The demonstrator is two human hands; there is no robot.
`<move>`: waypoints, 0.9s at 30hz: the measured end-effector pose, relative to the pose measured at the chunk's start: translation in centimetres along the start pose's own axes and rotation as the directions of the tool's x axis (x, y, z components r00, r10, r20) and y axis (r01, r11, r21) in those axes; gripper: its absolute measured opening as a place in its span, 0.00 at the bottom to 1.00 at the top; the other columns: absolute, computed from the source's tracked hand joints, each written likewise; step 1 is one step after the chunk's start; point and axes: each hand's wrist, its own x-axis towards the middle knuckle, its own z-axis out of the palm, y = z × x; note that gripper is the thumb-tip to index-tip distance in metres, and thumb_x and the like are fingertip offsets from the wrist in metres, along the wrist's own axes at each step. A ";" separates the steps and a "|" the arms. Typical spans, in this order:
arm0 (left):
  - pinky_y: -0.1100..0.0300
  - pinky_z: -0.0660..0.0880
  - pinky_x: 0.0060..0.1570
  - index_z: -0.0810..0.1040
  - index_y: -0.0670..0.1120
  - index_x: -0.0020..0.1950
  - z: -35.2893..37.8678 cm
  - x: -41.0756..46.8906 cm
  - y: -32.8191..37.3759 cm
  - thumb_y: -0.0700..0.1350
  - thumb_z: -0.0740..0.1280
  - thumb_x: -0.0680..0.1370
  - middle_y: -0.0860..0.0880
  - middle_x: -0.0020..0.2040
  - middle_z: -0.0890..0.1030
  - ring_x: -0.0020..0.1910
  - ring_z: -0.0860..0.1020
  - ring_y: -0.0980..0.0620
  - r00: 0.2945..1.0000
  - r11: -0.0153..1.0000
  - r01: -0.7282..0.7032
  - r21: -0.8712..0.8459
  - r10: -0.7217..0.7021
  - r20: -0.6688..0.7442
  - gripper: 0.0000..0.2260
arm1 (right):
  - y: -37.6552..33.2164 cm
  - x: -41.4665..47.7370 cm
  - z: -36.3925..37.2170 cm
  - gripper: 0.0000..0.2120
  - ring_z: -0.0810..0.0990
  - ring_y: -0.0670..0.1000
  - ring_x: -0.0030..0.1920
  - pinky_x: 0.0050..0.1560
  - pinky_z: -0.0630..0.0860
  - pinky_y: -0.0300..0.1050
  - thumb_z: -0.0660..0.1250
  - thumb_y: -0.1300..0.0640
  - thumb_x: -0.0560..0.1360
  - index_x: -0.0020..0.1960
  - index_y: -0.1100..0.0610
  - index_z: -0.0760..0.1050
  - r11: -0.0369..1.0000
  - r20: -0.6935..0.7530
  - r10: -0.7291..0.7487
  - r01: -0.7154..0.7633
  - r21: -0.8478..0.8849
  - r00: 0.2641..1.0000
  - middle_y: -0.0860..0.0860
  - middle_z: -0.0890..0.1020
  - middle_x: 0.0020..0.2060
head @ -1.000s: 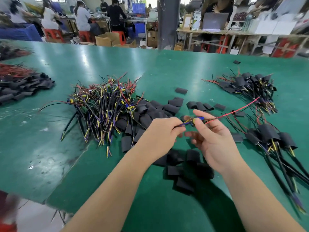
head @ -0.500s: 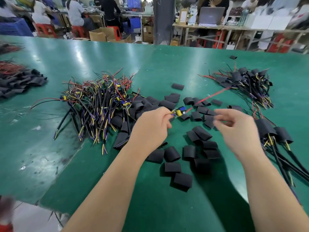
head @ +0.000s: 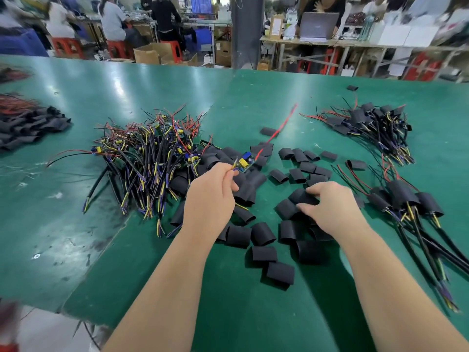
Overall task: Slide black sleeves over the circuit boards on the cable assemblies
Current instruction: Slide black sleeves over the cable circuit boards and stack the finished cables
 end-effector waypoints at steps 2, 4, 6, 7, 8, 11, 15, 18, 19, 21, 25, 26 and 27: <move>0.63 0.71 0.40 0.79 0.44 0.51 0.0 -0.2 0.0 0.39 0.59 0.81 0.55 0.36 0.79 0.34 0.75 0.56 0.999 0.999 -0.032 -0.015 0.033 0.022 0.09 | -0.3 0.1 0.0 0.16 0.79 0.60 0.50 0.53 0.76 0.53 0.71 0.56 0.73 0.53 0.67 0.78 1.000 0.005 0.000 0.000 -0.017 1.000 0.61 0.83 0.48; 0.65 0.71 0.38 0.79 0.43 0.51 0.0 -0.2 0.0 0.38 0.59 0.81 0.55 0.36 0.79 0.33 0.74 0.60 0.999 0.999 -0.044 -0.027 0.045 0.030 0.09 | -0.4 0.1 0.2 0.17 0.79 0.59 0.49 0.50 0.77 0.53 0.71 0.57 0.71 0.55 0.66 0.77 1.000 -0.021 -0.009 0.009 -0.010 1.000 0.61 0.82 0.46; 0.72 0.67 0.35 0.80 0.43 0.51 0.0 -0.2 0.0 0.38 0.59 0.81 0.55 0.35 0.80 0.31 0.73 0.63 0.998 0.998 -0.054 -0.021 0.055 0.041 0.09 | -0.4 0.2 0.3 0.19 0.78 0.58 0.46 0.45 0.76 0.48 0.71 0.56 0.70 0.58 0.62 0.77 0.999 -0.083 -0.040 0.041 0.009 0.996 0.57 0.82 0.42; 0.74 0.66 0.34 0.80 0.43 0.50 0.0 -0.2 -0.1 0.38 0.59 0.81 0.55 0.35 0.80 0.31 0.73 0.65 0.997 0.998 -0.062 -0.017 0.062 0.047 0.09 | -0.3 0.1 0.4 0.19 0.77 0.56 0.44 0.43 0.74 0.45 0.71 0.56 0.69 0.58 0.59 0.77 0.998 -0.126 -0.054 0.060 0.038 0.991 0.54 0.81 0.40; 0.74 0.65 0.34 0.79 0.43 0.50 -0.1 -0.3 -0.1 0.38 0.60 0.81 0.55 0.35 0.80 0.31 0.73 0.67 0.996 0.997 -0.069 -0.018 0.070 0.052 0.09 | -0.2 0.1 0.4 0.18 0.76 0.55 0.42 0.42 0.73 0.44 0.71 0.55 0.69 0.58 0.56 0.77 0.994 -0.174 -0.053 0.070 0.090 0.983 0.51 0.80 0.37; 0.74 0.65 0.33 0.80 0.43 0.50 -0.2 -0.4 -0.3 0.39 0.59 0.81 0.55 0.36 0.80 0.32 0.73 0.68 0.992 0.994 -0.102 -0.029 0.103 0.068 0.09 | 0.4 0.3 0.1 0.20 0.81 0.51 0.36 0.45 0.76 0.43 0.72 0.57 0.68 0.60 0.50 0.76 0.893 -0.257 0.073 0.051 0.447 0.964 0.45 0.81 0.33; 0.67 0.71 0.36 0.80 0.45 0.49 -0.2 -0.5 -0.4 0.43 0.58 0.79 0.55 0.36 0.81 0.33 0.76 0.61 0.984 0.988 -0.136 -0.071 0.143 0.109 0.11 | 1.6 0.8 -1.4 0.06 0.86 0.56 0.39 0.35 0.80 0.41 0.67 0.62 0.76 0.53 0.58 0.74 0.001 -0.047 0.245 0.048 0.999 0.968 0.52 0.83 0.36; 0.61 0.72 0.35 0.80 0.48 0.48 -0.1 -0.6 -0.4 0.44 0.58 0.79 0.56 0.36 0.81 0.34 0.77 0.58 0.979 0.985 -0.147 -0.085 0.157 0.126 0.11 | 2.5 0.6 -2.4 0.04 0.85 0.54 0.48 0.42 0.80 0.37 0.63 0.59 0.79 0.48 0.60 0.71 -0.464 0.061 0.230 0.054 0.884 0.971 0.54 0.83 0.39; 0.59 0.73 0.35 0.80 0.49 0.48 0.0 -0.6 -0.4 0.45 0.58 0.79 0.56 0.36 0.81 0.34 0.77 0.57 0.979 0.985 -0.144 -0.091 0.155 0.133 0.11 | 2.6 0.6 -2.5 0.06 0.85 0.53 0.50 0.43 0.80 0.37 0.63 0.58 0.79 0.48 0.61 0.71 -0.508 0.067 0.224 0.058 0.859 0.972 0.54 0.82 0.40; 0.56 0.74 0.36 0.80 0.50 0.48 0.1 -0.7 -0.5 0.45 0.58 0.79 0.57 0.36 0.81 0.35 0.78 0.55 0.977 0.986 -0.138 -0.096 0.151 0.148 0.10 | 2.4 0.4 -2.5 0.08 0.85 0.51 0.49 0.43 0.80 0.36 0.64 0.57 0.78 0.48 0.62 0.72 -0.542 0.080 0.224 0.056 0.838 0.971 0.55 0.80 0.43; 0.57 0.74 0.36 0.80 0.50 0.48 0.2 -0.8 -0.5 0.45 0.58 0.79 0.57 0.36 0.81 0.34 0.78 0.57 0.976 0.987 -0.138 -0.086 0.151 0.158 0.11 | 1.7 0.1 -2.7 0.09 0.85 0.49 0.45 0.41 0.80 0.34 0.66 0.54 0.77 0.48 0.61 0.74 -0.526 0.098 0.182 0.013 0.851 0.978 0.57 0.80 0.50; 0.58 0.73 0.36 0.80 0.49 0.48 0.2 -0.7 -0.5 0.46 0.58 0.79 0.57 0.36 0.81 0.34 0.77 0.57 0.976 0.987 -0.137 -0.082 0.149 0.159 0.11 | 1.6 0.0 -2.8 0.10 0.85 0.48 0.44 0.40 0.79 0.34 0.66 0.53 0.76 0.49 0.61 0.74 -0.523 0.091 0.165 0.009 0.852 0.982 0.57 0.81 0.50; 0.59 0.73 0.35 0.80 0.49 0.48 0.2 -0.7 -0.5 0.46 0.57 0.79 0.57 0.36 0.81 0.33 0.77 0.57 0.976 0.988 -0.136 -0.078 0.147 0.159 0.11 | 1.5 -0.1 -2.9 0.10 0.85 0.48 0.44 0.39 0.79 0.34 0.66 0.53 0.75 0.50 0.60 0.74 -0.525 0.083 0.148 0.007 0.851 0.986 0.57 0.81 0.51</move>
